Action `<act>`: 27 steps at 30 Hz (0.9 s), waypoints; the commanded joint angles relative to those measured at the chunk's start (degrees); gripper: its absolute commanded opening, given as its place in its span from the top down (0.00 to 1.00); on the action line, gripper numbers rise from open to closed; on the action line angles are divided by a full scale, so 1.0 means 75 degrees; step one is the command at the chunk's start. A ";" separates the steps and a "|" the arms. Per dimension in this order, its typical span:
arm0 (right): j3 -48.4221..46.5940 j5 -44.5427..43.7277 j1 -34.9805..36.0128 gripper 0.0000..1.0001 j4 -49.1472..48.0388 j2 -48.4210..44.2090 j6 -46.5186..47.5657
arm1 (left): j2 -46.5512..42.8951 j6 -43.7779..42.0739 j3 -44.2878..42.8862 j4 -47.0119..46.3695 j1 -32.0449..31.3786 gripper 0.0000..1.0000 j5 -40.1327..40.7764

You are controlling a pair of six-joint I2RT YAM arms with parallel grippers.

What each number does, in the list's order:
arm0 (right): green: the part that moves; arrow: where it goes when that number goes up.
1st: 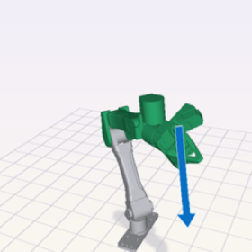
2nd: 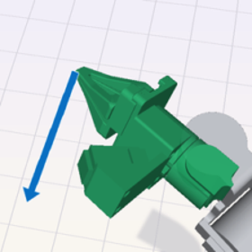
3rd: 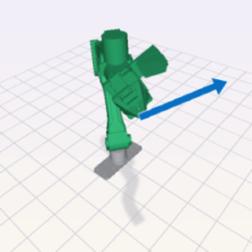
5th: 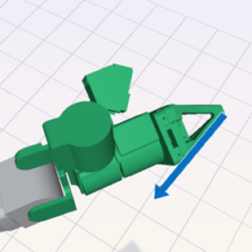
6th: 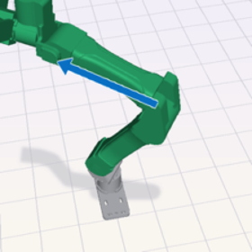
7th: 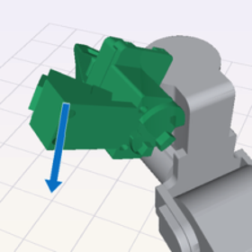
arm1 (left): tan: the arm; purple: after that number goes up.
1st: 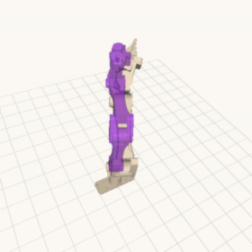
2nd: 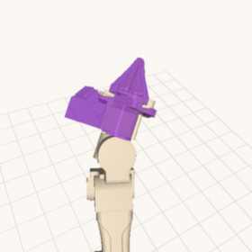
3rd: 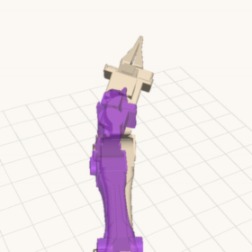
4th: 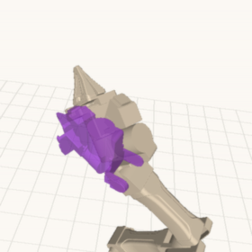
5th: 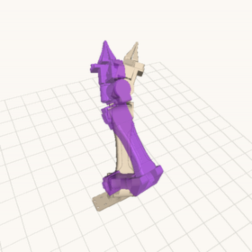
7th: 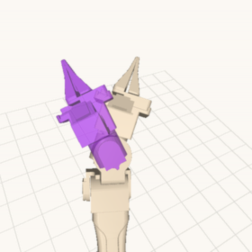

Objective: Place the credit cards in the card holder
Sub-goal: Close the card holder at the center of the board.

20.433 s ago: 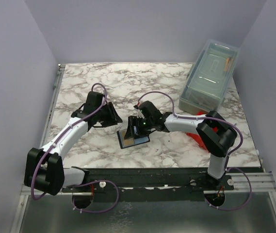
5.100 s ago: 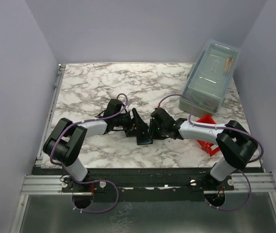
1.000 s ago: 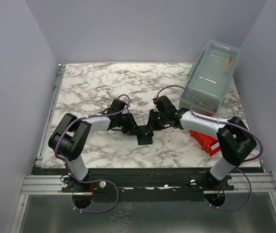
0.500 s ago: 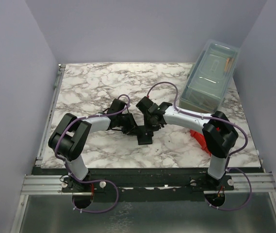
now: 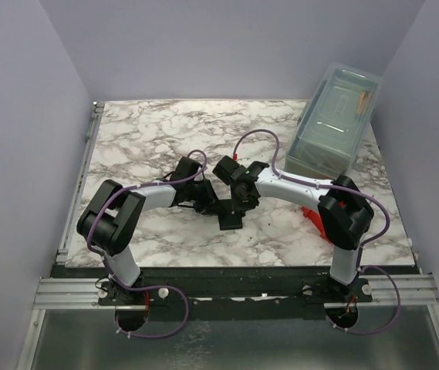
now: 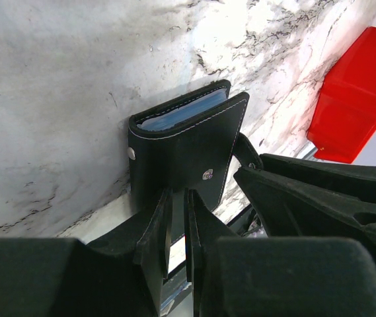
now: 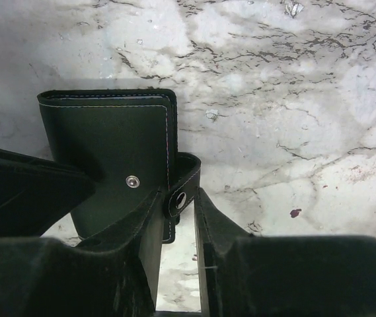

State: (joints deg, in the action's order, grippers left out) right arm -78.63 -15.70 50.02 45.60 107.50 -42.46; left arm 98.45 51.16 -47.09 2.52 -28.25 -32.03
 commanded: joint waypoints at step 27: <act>-0.0345 -0.0485 0.0151 0.78 0.0323 -0.0189 -0.0100 | -0.0062 -0.0098 0.0218 0.0062 -0.0065 0.81 0.0117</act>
State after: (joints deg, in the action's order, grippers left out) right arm -79.61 -17.30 50.65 46.63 108.31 -42.61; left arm 98.45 51.16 -46.81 2.04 -28.25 -32.08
